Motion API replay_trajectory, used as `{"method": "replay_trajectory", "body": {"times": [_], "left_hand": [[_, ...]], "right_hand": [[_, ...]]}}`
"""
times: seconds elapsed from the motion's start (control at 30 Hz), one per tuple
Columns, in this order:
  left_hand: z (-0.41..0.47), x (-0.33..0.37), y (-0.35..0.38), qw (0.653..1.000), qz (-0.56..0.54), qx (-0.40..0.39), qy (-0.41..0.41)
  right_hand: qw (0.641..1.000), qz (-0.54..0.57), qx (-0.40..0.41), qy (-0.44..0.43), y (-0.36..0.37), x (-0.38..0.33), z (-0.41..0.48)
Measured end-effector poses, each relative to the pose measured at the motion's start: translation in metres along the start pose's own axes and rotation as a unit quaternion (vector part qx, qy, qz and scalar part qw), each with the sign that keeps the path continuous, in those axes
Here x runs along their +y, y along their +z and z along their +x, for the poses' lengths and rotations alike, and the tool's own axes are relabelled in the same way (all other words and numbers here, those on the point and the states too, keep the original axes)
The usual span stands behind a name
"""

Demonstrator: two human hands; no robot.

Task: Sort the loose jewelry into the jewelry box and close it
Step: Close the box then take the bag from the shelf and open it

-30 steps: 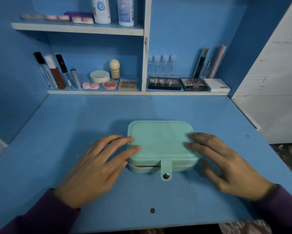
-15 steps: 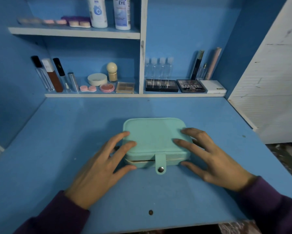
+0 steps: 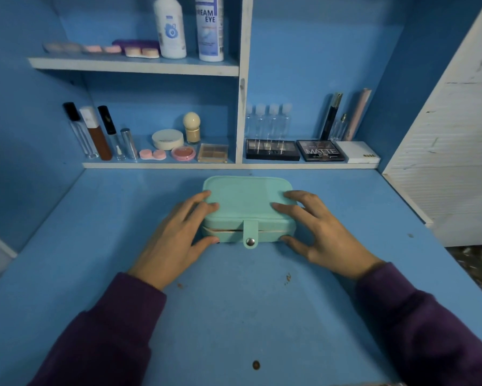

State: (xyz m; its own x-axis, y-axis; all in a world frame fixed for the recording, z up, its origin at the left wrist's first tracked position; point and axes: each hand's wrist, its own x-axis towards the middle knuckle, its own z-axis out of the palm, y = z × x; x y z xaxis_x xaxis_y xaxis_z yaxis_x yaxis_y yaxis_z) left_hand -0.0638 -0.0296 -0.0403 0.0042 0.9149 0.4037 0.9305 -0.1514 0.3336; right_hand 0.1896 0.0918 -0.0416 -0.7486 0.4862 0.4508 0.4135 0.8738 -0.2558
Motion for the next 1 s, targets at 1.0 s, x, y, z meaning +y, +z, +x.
{"method": "replay_trajectory", "body": {"times": [1.0], "left_hand": [[0.043,0.025,0.018,0.988,0.075,-0.121,-0.062]], "right_hand": [[0.994,-0.052,0.034,-0.091,0.027,-0.020,0.029]]}}
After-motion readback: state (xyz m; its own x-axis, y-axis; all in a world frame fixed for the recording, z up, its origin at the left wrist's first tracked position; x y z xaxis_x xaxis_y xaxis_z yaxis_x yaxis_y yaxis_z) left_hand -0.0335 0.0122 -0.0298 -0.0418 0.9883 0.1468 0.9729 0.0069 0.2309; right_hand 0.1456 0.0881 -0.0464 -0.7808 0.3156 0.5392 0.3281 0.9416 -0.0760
